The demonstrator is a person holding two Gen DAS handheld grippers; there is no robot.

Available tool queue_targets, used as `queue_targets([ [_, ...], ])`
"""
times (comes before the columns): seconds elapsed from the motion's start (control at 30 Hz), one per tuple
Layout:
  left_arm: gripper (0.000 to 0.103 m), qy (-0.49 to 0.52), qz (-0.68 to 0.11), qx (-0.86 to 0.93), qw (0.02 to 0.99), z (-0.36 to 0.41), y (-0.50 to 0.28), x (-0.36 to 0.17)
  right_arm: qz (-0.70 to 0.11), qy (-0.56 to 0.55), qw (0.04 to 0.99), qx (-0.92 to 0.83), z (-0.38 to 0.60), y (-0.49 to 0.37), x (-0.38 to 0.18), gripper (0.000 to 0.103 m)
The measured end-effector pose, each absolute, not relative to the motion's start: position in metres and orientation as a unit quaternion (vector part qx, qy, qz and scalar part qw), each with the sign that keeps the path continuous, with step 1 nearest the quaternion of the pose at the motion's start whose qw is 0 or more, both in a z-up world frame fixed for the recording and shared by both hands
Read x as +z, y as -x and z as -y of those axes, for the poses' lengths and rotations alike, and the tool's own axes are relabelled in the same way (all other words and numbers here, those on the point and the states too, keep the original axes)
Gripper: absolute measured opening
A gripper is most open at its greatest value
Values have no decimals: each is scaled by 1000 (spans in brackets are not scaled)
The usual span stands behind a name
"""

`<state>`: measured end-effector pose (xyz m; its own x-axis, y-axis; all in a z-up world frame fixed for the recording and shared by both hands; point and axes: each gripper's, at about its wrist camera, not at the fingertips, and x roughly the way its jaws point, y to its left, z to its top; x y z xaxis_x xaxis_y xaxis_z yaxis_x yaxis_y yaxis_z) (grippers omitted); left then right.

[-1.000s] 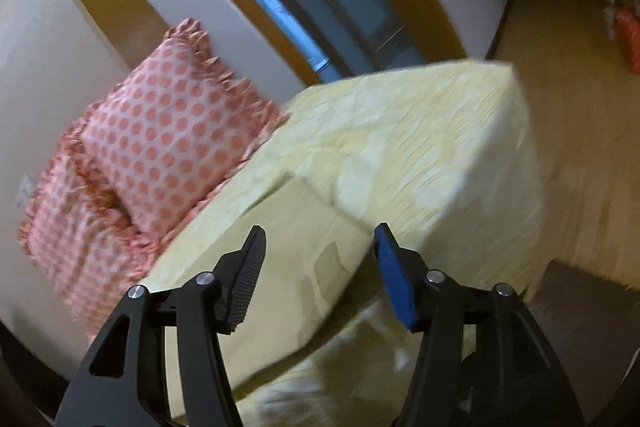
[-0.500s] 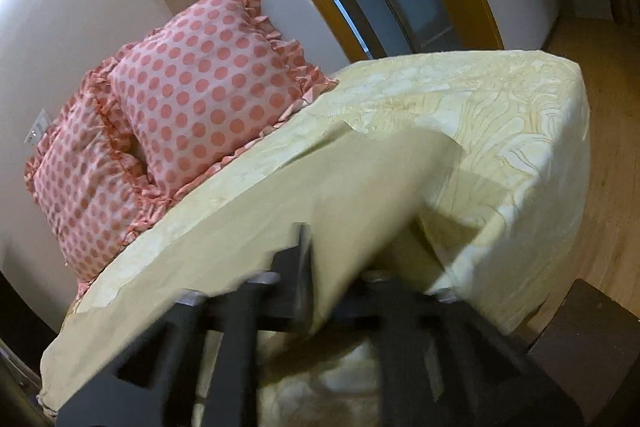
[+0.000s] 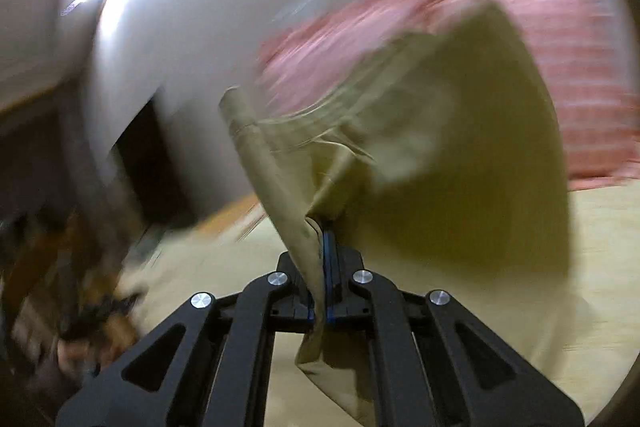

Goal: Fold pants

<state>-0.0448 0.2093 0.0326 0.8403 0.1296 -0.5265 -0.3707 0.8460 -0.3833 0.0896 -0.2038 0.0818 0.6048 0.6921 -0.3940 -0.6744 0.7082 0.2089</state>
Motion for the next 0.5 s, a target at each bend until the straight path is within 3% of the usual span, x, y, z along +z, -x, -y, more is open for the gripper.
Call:
queue_targets([
  [0.03, 85, 247, -246, 139, 927, -214, 48, 33, -282, 33, 870, 404, 168, -90, 61, 12],
  [0.1, 86, 255, -240, 152, 924, -227, 55, 33, -328, 92, 842, 418, 136, -81, 38, 40],
  [0.2, 86, 268, -232, 173, 919, -247, 63, 32, -304, 109, 842, 433, 132, -60, 33, 63],
  [0.37, 86, 293, -233, 176, 910, -269, 58, 27, -257, 61, 895, 358, 160, -75, 48, 64],
  [0.5, 86, 294, -239, 178, 908, -276, 51, 24, -342, 114, 881, 306, 141, -100, 13, 65],
])
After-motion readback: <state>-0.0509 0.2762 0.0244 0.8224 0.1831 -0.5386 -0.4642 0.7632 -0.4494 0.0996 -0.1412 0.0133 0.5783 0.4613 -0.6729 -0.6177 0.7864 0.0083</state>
